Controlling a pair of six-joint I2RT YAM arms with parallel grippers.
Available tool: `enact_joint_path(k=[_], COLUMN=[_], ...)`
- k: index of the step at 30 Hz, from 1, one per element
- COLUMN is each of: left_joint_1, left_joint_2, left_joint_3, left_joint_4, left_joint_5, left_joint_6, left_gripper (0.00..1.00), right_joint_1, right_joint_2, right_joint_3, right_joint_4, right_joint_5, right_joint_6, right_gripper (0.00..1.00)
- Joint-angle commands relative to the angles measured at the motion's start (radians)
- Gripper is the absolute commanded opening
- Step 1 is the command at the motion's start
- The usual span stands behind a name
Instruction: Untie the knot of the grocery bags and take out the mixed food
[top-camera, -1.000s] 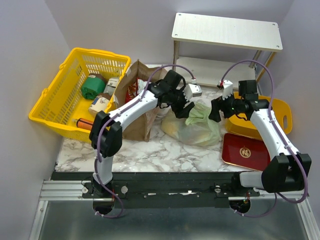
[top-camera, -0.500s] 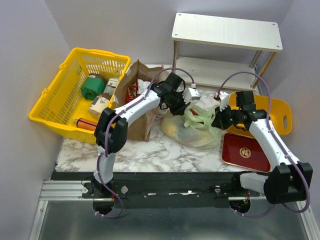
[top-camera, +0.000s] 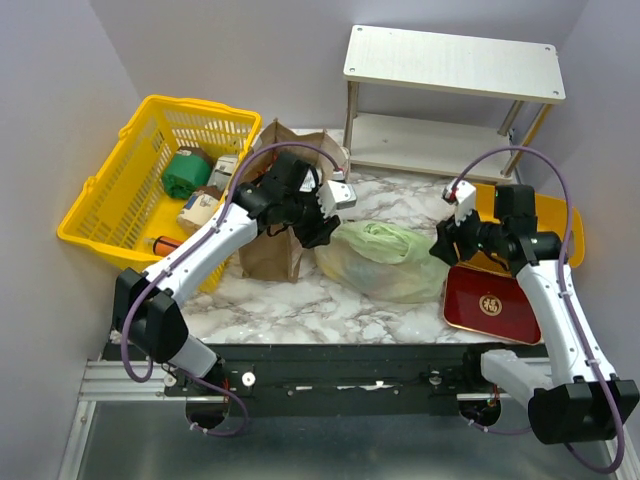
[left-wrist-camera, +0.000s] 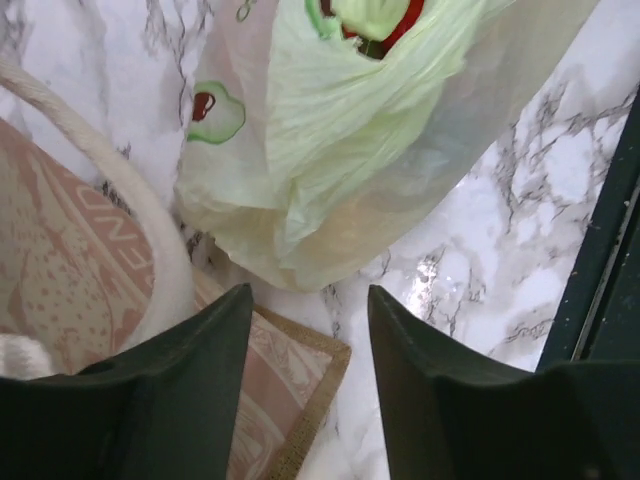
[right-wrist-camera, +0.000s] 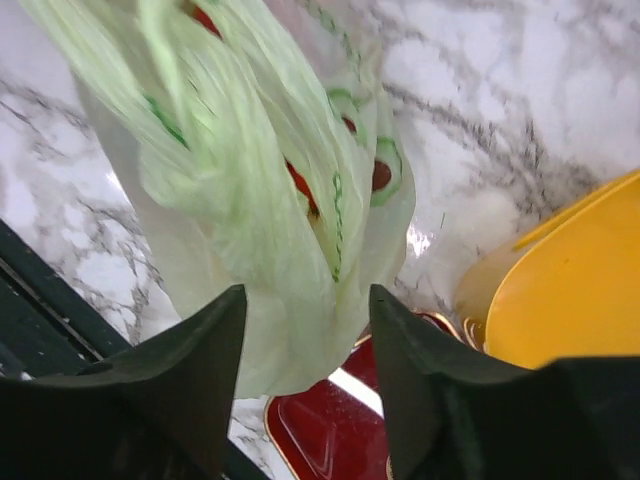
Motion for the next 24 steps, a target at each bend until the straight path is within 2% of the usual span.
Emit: enact_joint_path(k=[1,7,15,17,18,19,21,22,24], left_joint_1=[-0.024,-0.041,-0.104,-0.133,-0.142,-0.167,-0.187,-0.195,-0.215], left_joint_2=[-0.042,-0.046,0.003,0.036,0.050,0.076,0.104,0.116,0.158], left_joint_3=[0.060,0.083,0.107,0.124,0.138,0.144,0.158,0.161,0.176], left_joint_4=[0.032,0.031,0.072,0.072,0.072,0.072,0.084,0.095,0.121], left_joint_5=[0.051,0.057,0.043,0.037,0.036,0.017,-0.013,-0.047,-0.094], left_joint_6=[-0.060,-0.074,-0.026,-0.014,0.003,0.015,0.039,0.043,0.043], left_gripper=[0.63,0.64,0.64,0.64,0.64,0.64,0.64,0.64,0.63], right_joint_1=[0.030,0.157,0.196,0.203,0.203,0.203,0.203,0.203,0.203], right_joint_2=[0.041,0.204,0.384,0.408,0.416,0.422,0.420,0.416,0.388], right_joint_3=[0.163,0.268,0.337,0.348,0.345,0.340,0.316,0.309,0.293], right_joint_4=[-0.024,-0.047,0.036,0.035,0.039,0.056,0.073,0.075,0.073], right_joint_5=[-0.146,-0.127,-0.171,-0.166,-0.147,-0.130,-0.081,-0.071,-0.048], right_joint_6=[-0.046,-0.136,-0.030,-0.026,-0.018,-0.007,0.005,0.003,0.000], right_gripper=[0.66,0.69,0.69,0.66,0.62,0.51,0.38,0.28,0.20])
